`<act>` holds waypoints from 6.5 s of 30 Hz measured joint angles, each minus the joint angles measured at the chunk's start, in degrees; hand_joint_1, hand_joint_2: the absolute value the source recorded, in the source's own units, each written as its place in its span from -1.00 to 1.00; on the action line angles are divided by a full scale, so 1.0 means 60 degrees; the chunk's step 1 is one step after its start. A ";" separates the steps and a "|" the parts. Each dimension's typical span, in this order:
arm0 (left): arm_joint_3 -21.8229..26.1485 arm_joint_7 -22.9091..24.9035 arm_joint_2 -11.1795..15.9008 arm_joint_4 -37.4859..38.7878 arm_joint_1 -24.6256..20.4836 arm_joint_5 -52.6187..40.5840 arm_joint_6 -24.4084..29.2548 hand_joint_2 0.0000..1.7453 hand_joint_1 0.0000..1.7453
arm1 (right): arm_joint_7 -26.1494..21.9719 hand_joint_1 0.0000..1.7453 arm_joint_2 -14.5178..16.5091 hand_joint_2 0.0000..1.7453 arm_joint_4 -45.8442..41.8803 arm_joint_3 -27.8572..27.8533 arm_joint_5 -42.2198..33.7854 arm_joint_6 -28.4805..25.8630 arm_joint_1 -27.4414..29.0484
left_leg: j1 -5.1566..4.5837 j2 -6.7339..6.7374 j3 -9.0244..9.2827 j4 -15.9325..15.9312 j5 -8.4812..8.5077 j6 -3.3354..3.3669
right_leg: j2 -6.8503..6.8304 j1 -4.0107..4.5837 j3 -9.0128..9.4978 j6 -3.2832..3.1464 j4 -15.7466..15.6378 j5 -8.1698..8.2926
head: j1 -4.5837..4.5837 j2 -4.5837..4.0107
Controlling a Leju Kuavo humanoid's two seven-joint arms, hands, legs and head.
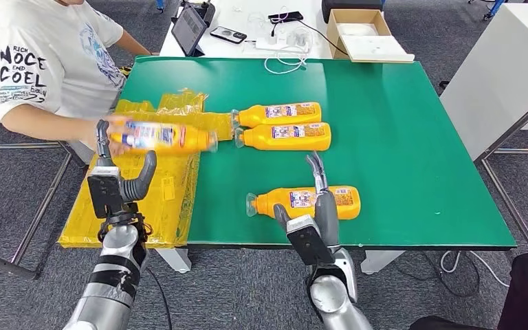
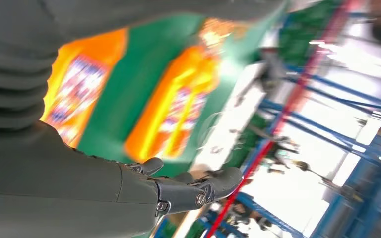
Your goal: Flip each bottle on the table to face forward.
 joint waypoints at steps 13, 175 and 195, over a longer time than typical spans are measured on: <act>-0.0733 0.0175 -0.0389 -0.1544 0.1844 -0.0188 -0.0847 1.00 -1.00 | 0.2152 -1.00 -0.1880 1.00 0.0416 -0.1562 0.2339 0.1529 -0.1043 | -0.0001 -0.0001 -0.0005 0.0001 0.0000 0.0002 | 0.0000 0.0001 0.0000 0.0010 -0.0001 0.0008 | -0.0001 0.0000; -0.3036 0.3159 -0.0255 -0.0563 0.1631 0.6070 -0.7914 1.00 -0.50 | -0.1405 1.00 0.0709 1.00 0.3932 0.1992 0.2395 -0.1573 -0.0754 | 0.0025 0.0014 -0.0042 0.0001 -0.0005 -0.0012 | 0.0031 0.0028 -0.0058 0.0011 0.0006 0.0008 | -0.0003 0.0000; -0.3057 0.2675 -0.0249 -0.0626 0.1712 0.5150 -0.7206 1.00 1.00 | -0.1153 -1.00 0.0754 0.00 0.4266 0.2104 0.2267 -0.1504 -0.0800 | 0.0024 0.0014 -0.0044 0.0001 -0.0005 -0.0012 | 0.0032 0.0027 -0.0060 0.0012 0.0006 0.0008 | -0.0001 0.0000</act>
